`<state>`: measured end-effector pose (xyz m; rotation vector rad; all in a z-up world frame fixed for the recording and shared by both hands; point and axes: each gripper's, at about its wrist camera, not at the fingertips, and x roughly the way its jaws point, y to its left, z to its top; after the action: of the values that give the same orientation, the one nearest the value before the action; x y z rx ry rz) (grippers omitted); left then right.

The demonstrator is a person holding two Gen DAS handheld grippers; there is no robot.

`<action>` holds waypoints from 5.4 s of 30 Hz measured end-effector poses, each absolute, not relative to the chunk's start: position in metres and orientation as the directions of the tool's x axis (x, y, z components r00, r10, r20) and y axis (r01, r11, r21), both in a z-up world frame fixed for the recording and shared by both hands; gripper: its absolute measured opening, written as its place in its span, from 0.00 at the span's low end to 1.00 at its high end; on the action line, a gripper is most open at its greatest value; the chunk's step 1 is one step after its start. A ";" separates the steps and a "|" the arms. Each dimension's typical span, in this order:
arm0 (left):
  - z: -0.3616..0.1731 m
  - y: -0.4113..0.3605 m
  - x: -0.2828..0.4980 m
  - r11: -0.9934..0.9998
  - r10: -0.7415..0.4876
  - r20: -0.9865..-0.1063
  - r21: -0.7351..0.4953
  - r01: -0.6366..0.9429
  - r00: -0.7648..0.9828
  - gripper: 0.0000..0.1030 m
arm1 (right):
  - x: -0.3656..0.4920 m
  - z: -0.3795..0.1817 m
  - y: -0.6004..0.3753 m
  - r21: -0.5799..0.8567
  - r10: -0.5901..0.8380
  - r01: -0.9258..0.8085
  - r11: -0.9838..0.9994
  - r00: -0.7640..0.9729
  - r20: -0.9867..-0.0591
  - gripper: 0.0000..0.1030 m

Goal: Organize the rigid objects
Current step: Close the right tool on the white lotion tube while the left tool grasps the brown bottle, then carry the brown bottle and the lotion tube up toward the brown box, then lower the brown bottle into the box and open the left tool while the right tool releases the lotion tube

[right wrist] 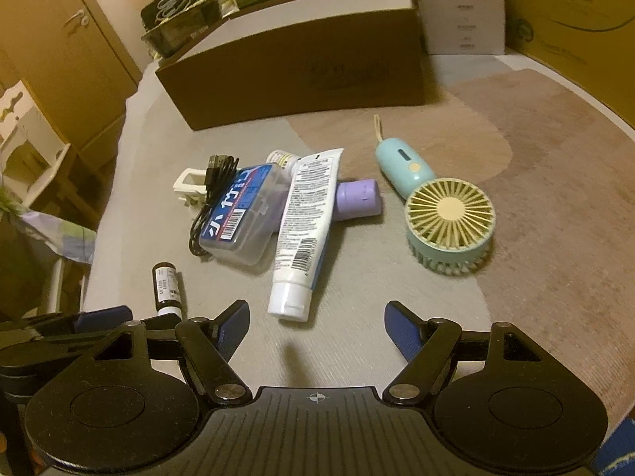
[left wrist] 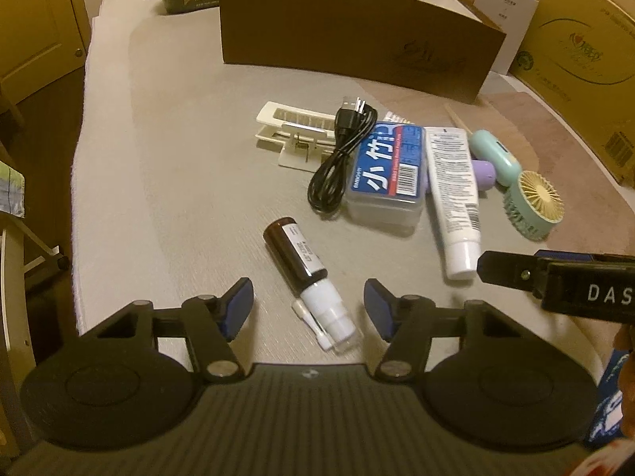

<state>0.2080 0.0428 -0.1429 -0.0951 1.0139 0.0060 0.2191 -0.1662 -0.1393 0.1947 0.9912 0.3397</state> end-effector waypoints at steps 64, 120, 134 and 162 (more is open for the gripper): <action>-0.156 0.027 0.245 0.995 -0.081 -0.864 -0.043 0.089 0.497 0.20 | 0.244 -0.164 -0.148 0.136 0.286 -0.305 0.943 0.528 -0.799 0.34; -0.017 0.058 0.335 0.994 -0.042 -0.655 0.045 0.095 0.755 0.20 | 0.329 -0.034 -0.192 0.271 0.419 -0.320 0.908 0.664 -0.619 0.33; -0.001 0.075 0.439 0.995 -0.034 -0.647 0.046 0.084 0.762 0.20 | 0.425 -0.010 -0.186 0.257 0.379 -0.278 0.925 0.696 -0.610 0.33; -0.078 0.083 0.548 0.982 0.047 -0.759 0.156 0.111 0.649 0.21 | 0.526 -0.076 -0.170 0.196 0.261 -0.173 0.965 0.612 -0.747 0.33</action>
<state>0.5483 0.0831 -0.0780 0.1952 0.8647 -0.0372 0.5264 -0.1703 -0.0760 0.1079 0.8782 0.2507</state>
